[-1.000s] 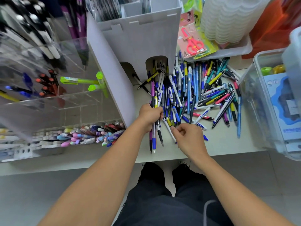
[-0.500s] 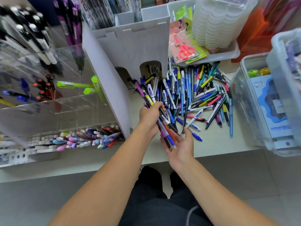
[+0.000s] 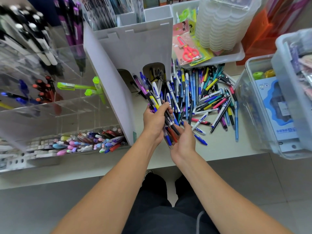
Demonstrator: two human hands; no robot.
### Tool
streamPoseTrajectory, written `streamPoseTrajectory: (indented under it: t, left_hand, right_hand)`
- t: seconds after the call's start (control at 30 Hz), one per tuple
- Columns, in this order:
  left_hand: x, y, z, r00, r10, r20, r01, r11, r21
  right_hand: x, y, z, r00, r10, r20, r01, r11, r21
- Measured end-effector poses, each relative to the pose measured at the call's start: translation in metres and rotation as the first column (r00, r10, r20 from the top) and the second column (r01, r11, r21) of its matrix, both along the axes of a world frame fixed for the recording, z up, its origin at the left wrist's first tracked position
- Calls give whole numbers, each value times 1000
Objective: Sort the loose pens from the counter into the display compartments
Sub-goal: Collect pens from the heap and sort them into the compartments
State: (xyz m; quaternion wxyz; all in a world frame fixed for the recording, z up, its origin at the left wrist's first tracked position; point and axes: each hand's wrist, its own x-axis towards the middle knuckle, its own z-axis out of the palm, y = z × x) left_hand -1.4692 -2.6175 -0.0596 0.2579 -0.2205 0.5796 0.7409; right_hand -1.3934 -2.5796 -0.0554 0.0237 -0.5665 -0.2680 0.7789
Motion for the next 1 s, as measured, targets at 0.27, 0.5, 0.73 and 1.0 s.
streamPoseTrajectory:
  t: [0.27,0.5,0.73,1.0]
  left_hand:
    - [0,-25,-5,980,-185,-72,172,973,-154]
    - [5,-46,-5,864,-480,-150,398,835,-381]
    - [6,-55,9,749,-643,-160,529,725,-441]
    - [2,-65,36,692,-709,-138,630,685,-366]
  right_hand:
    - [20,33,-1,835,527,159,-550,814,185]
    - [-41,62,27,689,705,166,-634,477,608]
    - [-98,51,32,779,607,-159,-558,786,267]
    - [-105,70,53,873,31,-486,78,976,202]
